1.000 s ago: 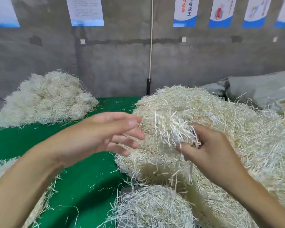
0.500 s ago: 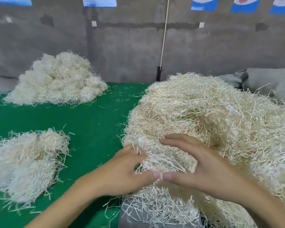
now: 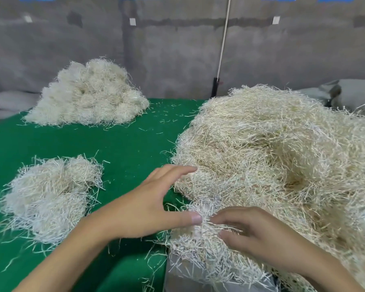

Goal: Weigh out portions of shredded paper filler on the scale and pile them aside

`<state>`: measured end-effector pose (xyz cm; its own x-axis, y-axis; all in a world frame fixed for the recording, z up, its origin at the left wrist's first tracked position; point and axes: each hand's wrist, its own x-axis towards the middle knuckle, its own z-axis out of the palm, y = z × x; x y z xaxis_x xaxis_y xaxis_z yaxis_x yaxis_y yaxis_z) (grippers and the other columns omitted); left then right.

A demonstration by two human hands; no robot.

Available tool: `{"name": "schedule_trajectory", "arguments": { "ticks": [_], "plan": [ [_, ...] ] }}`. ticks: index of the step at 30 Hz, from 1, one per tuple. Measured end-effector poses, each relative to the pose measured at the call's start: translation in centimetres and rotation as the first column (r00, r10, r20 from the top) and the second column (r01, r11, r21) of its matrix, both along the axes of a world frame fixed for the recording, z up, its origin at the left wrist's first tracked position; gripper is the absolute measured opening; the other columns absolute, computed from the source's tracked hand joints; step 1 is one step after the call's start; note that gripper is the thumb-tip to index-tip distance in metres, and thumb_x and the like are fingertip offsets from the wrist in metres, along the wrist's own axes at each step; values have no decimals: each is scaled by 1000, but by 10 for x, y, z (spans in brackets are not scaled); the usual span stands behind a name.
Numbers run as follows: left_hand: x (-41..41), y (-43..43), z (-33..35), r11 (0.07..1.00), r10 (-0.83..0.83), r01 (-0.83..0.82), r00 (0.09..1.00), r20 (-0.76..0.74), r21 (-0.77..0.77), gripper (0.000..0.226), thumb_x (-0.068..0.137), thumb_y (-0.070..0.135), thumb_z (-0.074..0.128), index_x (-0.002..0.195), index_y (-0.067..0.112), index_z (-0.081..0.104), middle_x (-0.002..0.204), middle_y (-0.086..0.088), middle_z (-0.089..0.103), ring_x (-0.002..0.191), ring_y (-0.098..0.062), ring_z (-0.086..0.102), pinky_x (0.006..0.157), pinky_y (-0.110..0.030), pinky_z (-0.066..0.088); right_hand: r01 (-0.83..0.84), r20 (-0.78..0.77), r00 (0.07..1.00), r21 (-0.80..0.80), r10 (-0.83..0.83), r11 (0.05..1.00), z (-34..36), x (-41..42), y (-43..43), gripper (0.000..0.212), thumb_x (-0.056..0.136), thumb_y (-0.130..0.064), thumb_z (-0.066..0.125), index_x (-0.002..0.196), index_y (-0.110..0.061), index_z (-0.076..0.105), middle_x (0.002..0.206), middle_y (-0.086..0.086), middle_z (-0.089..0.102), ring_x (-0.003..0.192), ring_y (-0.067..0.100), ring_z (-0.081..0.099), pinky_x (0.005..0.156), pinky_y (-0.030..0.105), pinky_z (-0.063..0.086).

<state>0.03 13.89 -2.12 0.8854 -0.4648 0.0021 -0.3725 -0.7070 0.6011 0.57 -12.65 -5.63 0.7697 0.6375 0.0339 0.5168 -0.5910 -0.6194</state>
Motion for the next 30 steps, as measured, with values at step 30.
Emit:
{"name": "schedule_trajectory", "arguments": {
  "ticks": [30],
  "plan": [
    [1,-28,8,939,200,-167,976,83,-300,73,76,89,1,121,64,52,133,38,42,99,42,28,88,-11,20,316,41,901,620,-432,718,43,-24,-9,24,95,-13,60,110,-24,74,108,-20,72,101,-9,63,82,7,46]
  ]
}}
